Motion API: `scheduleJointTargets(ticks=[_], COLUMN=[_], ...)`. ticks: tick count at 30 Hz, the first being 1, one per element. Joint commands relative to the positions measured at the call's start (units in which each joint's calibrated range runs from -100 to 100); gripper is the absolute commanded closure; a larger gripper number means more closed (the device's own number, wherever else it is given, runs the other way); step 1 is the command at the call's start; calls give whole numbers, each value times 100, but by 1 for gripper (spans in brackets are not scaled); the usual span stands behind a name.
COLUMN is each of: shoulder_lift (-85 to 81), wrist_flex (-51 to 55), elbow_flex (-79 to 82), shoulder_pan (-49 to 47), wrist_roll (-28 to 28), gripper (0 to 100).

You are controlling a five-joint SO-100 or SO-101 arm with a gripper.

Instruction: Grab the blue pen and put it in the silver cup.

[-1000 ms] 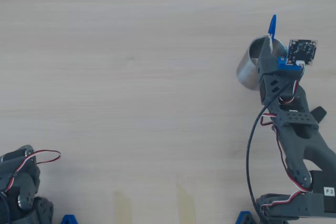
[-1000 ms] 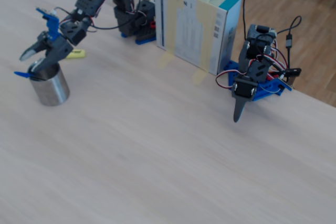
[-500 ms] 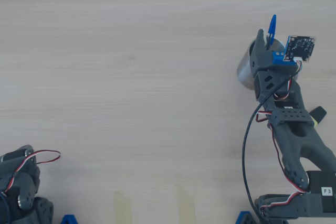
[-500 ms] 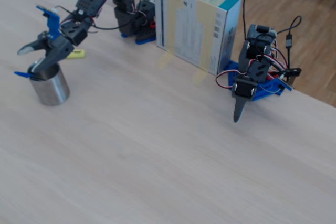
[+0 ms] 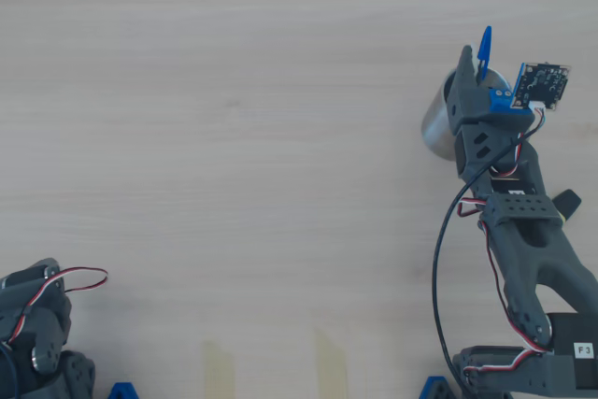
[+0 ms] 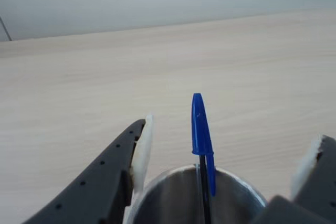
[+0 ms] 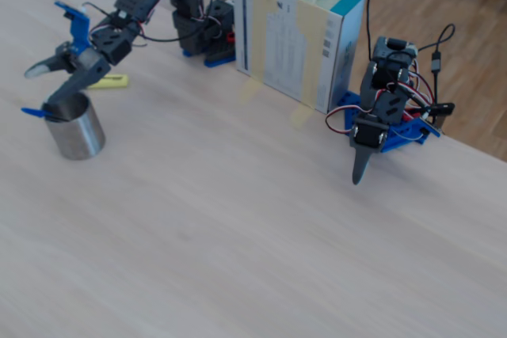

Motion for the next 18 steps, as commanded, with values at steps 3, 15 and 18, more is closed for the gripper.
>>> scheduleJointTargets(ticks=[3,15,18], shoulder_lift=[-660,-1716,-2081], wrist_flex=[-8,-8,-8], elbow_flex=[-95,512,757], shoulder_pan=[-240,-362,-370], wrist_roll=[2,-9,-9], gripper=[58,58,58])
